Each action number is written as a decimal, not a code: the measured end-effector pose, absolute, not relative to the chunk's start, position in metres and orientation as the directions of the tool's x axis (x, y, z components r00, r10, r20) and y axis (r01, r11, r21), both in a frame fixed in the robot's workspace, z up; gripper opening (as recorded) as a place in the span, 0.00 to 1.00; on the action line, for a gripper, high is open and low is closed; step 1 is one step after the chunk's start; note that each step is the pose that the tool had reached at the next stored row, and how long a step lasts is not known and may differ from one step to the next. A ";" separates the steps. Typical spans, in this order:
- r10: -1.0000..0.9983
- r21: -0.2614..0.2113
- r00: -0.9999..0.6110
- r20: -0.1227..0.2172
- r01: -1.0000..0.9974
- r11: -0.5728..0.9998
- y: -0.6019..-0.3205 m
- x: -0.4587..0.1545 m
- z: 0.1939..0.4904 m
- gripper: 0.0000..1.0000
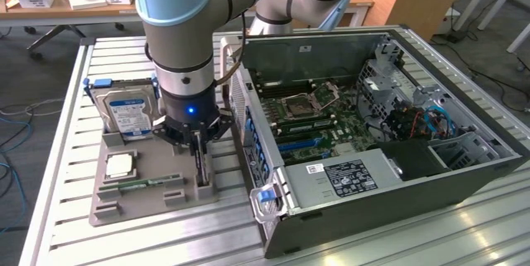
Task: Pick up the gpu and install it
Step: 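Pick up the gpu and move the gpu toward the slot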
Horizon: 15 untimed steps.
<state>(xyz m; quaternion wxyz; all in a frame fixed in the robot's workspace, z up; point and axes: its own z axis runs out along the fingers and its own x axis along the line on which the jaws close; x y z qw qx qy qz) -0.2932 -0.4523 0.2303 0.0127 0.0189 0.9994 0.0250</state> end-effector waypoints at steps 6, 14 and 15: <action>0.038 0.051 -0.999 -0.024 0.037 0.998 -0.452 -0.293 0.233 0.26; 0.038 0.051 -0.999 -0.024 0.037 0.998 -0.452 -0.293 0.253 0.26; 0.038 0.050 -0.999 -0.024 0.037 0.998 -0.452 -0.293 0.257 0.26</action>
